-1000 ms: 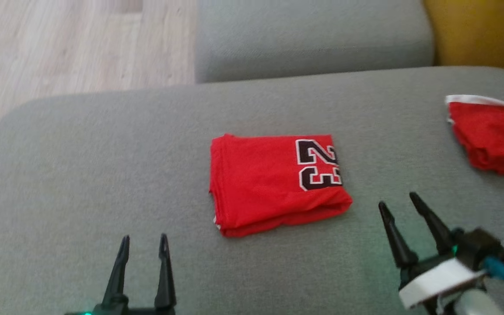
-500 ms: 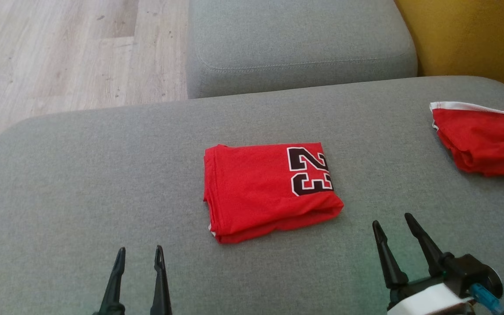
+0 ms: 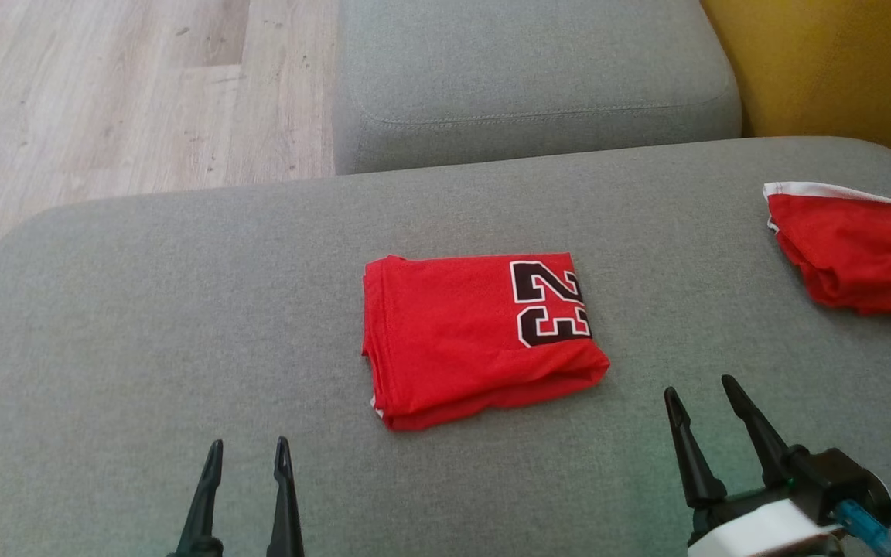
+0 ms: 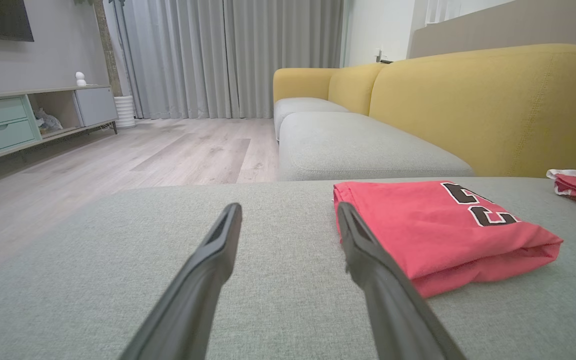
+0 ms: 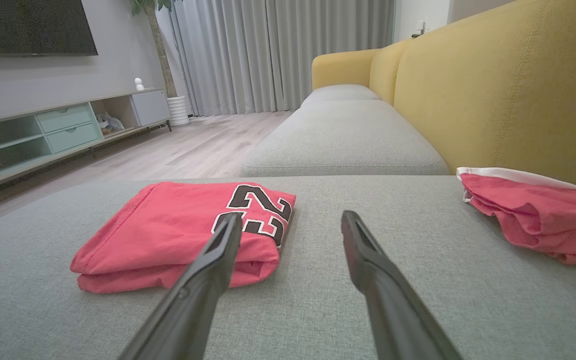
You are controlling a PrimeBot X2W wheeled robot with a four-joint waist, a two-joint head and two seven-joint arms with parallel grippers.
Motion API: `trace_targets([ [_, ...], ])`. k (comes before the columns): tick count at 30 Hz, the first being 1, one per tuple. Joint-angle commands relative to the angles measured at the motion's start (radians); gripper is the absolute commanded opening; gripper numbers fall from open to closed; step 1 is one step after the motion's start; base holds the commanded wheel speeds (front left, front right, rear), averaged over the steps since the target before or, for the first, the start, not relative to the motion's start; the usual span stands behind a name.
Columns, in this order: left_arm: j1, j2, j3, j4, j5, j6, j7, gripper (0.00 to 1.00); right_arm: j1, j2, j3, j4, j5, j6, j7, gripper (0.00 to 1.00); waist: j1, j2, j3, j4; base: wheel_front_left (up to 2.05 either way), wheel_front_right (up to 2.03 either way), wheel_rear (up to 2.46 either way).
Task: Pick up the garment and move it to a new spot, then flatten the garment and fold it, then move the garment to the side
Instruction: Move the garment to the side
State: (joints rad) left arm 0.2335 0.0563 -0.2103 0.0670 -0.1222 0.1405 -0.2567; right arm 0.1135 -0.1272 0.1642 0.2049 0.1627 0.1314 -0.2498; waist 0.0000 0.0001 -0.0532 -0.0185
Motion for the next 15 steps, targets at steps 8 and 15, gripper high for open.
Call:
trace_targets([
  [8,-0.019,-0.006,0.033,-0.022,0.013,-0.003,-0.005,1.00,-0.030,-0.001,0.009,-0.017,-0.007,-0.001,-0.012,1.00,0.0000,-0.0001,0.000,0.001,0.00,0.00,0.00],
  [15,-0.031,-0.006,0.013,-0.040,0.036,0.001,-0.005,1.00,-0.094,-0.013,0.012,0.040,-0.012,-0.001,-0.012,1.00,0.0000,-0.0001,0.038,0.016,0.00,0.00,0.00],
])
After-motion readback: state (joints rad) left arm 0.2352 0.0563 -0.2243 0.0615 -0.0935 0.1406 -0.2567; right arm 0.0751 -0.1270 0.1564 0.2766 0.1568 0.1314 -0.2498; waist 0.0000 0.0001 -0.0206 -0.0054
